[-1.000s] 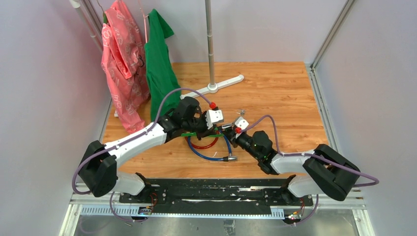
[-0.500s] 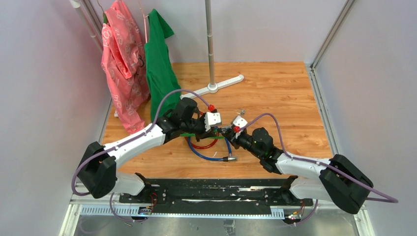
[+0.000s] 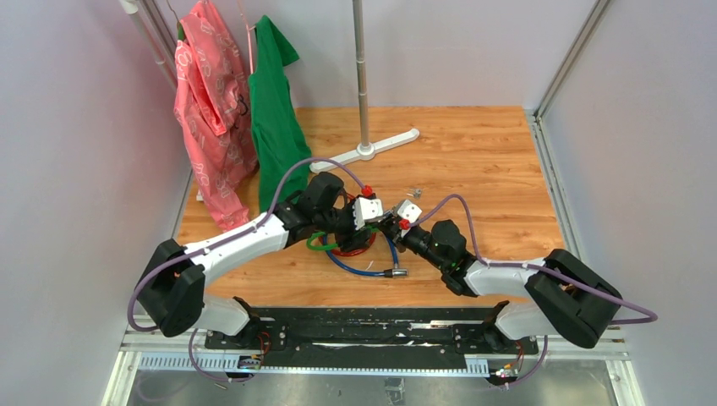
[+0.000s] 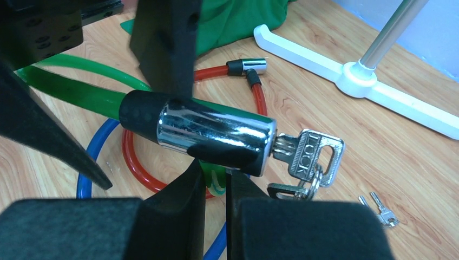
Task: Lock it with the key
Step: Lock the lock.
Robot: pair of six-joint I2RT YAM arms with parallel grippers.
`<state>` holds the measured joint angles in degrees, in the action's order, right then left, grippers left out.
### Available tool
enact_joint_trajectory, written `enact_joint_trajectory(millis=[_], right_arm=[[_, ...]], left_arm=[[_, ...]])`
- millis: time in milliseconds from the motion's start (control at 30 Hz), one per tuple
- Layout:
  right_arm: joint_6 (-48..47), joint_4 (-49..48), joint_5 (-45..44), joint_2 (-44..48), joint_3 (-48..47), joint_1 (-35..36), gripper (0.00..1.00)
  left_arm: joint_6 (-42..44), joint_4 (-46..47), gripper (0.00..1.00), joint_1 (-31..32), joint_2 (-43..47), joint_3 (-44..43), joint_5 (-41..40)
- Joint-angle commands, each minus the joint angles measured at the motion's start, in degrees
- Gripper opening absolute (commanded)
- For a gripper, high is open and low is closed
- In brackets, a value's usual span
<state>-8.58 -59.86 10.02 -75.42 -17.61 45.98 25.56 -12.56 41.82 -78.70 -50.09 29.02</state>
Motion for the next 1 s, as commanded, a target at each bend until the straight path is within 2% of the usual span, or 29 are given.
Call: enact_joint_trajectory(millis=[0, 100, 200, 300, 433, 533, 633, 700, 800, 900, 967], right_arm=[[0.98, -4.95, 3.01, 0.12, 0.15, 0.61, 0.00], [1.93, -1.76, 2.93, 1.17, 0.21, 0.61, 0.00], [2.91, 0.39, 3.01, 2.20, 0.21, 0.58, 0.00], [3.04, 2.07, 2.04, 2.78, -0.03, 0.61, 0.00], [3.79, 3.50, 1.19, 2.47, -1.34, 0.63, 0.00], [5.05, 3.69, 0.65, 1.94, -2.16, 0.71, 0.00], [5.69, 4.72, -0.44, 2.33, -2.53, 0.70, 0.00], [5.99, 5.36, -0.60, 2.38, -2.76, 0.71, 0.00], [6.50, 5.90, -0.38, 2.14, -3.34, 0.74, 0.00], [6.85, 7.23, -0.49, 1.95, -3.87, 0.70, 0.00], [7.04, 7.21, -0.39, 2.07, -3.80, 0.77, 0.00]], left_arm=[[4.24, -1.34, 0.69, -0.16, 0.28, -2.37, -3.91], [6.15, -3.66, 0.79, -0.16, 0.65, -4.50, -6.59], [6.63, -4.63, 0.95, -0.16, 0.35, -7.18, -7.45], [4.56, -4.53, 1.00, -0.16, 0.55, -8.82, -5.95], [2.84, -6.57, 1.00, -0.10, 1.04, -9.83, 0.87], [0.19, -5.16, 0.97, 0.01, 0.66, -10.40, 1.78], [-0.16, -3.65, 0.83, 0.01, 0.87, -10.99, 0.15], [2.47, -5.00, 0.78, 0.13, 1.40, -11.20, 2.19], [5.36, -6.19, 0.77, 0.76, 2.25, -11.03, 4.41], [2.75, -3.04, 0.84, 0.89, 2.75, -11.17, 4.51], [1.06, -0.23, 0.81, 0.89, 3.18, -10.82, 4.53]])
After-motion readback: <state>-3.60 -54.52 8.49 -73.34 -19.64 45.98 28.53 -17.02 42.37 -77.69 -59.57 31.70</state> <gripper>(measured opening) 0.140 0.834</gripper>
